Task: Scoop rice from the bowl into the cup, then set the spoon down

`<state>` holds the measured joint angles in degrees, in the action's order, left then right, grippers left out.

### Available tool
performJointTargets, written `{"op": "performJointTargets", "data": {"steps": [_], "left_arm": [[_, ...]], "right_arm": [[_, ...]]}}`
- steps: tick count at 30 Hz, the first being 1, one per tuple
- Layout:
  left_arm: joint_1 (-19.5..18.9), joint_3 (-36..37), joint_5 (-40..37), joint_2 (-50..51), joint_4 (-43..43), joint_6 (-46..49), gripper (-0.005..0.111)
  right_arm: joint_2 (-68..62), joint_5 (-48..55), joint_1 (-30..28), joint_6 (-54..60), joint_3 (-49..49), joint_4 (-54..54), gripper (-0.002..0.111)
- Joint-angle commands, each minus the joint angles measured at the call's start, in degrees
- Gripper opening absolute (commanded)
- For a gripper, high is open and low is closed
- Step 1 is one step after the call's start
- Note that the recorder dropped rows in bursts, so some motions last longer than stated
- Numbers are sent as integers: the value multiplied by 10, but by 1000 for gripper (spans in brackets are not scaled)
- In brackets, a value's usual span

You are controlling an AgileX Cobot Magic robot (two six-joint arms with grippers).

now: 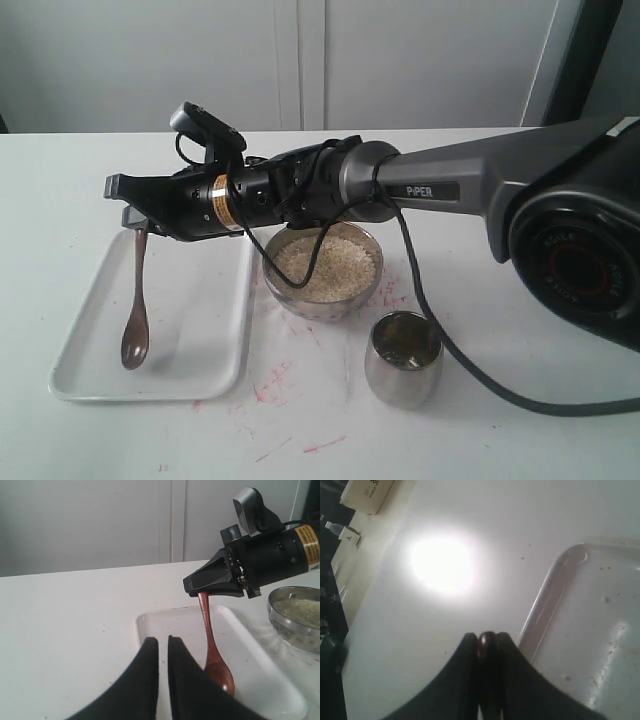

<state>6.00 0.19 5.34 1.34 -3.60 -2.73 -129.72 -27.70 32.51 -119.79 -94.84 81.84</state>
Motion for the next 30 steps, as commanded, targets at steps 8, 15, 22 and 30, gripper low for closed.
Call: {"op": "performJointTargets", "data": {"steps": [8,15,22,30], "left_arm": [[-1,-2,6,1,-2,-1,14],[-1,-2,6,1,-2,-1,14],[-1,-2,6,1,-2,-1,14],[-1,-2,6,1,-2,-1,14]], "right_arm": [[2,3,1,-3,-5,-3,18],[2,5,1,-3,-5,-3,20],[2,12,1,-3,-5,-3,22],[3,13,1,-3,-5,-3,22]]}}
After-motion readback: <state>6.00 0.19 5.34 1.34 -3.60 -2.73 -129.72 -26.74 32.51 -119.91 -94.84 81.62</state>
